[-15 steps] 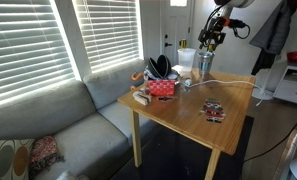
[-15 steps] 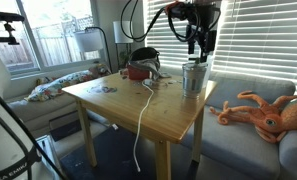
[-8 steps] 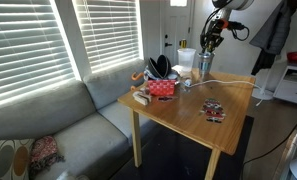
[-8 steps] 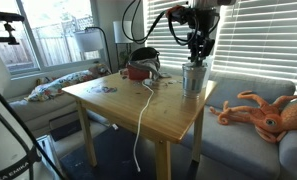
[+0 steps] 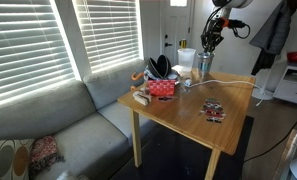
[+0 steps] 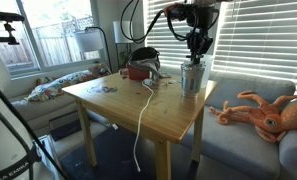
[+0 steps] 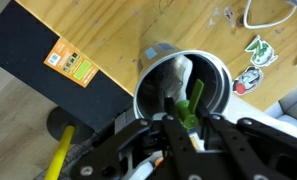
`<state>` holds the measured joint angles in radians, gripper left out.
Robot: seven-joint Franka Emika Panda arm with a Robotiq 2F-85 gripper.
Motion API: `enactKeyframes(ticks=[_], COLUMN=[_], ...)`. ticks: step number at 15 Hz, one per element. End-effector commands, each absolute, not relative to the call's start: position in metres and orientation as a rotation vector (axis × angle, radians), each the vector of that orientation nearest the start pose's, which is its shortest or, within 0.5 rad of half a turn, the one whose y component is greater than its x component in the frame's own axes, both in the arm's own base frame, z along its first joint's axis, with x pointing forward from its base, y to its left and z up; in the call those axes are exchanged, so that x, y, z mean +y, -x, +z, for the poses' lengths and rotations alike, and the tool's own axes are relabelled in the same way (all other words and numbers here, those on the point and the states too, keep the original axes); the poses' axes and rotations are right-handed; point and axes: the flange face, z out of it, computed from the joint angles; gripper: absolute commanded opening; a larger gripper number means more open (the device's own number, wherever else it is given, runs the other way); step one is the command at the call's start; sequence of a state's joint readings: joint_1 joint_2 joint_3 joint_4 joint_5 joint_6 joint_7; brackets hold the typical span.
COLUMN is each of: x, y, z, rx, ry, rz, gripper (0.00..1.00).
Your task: Pick up the white packet with a green lid from the silver cup and put it on the left side of the table
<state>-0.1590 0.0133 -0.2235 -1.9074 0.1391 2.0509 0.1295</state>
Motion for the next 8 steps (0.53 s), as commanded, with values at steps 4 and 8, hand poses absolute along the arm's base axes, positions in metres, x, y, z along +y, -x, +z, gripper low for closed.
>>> enactKeyframes(ticks=[4,8], x=[-0.194,-0.181], y=[-0.516,-0.503], z=[0.548,0.578], rx=[0.825,0.791], ry=[2.945,2.949], rz=[-0.301,-0.386], gripper=[0.05,0.05])
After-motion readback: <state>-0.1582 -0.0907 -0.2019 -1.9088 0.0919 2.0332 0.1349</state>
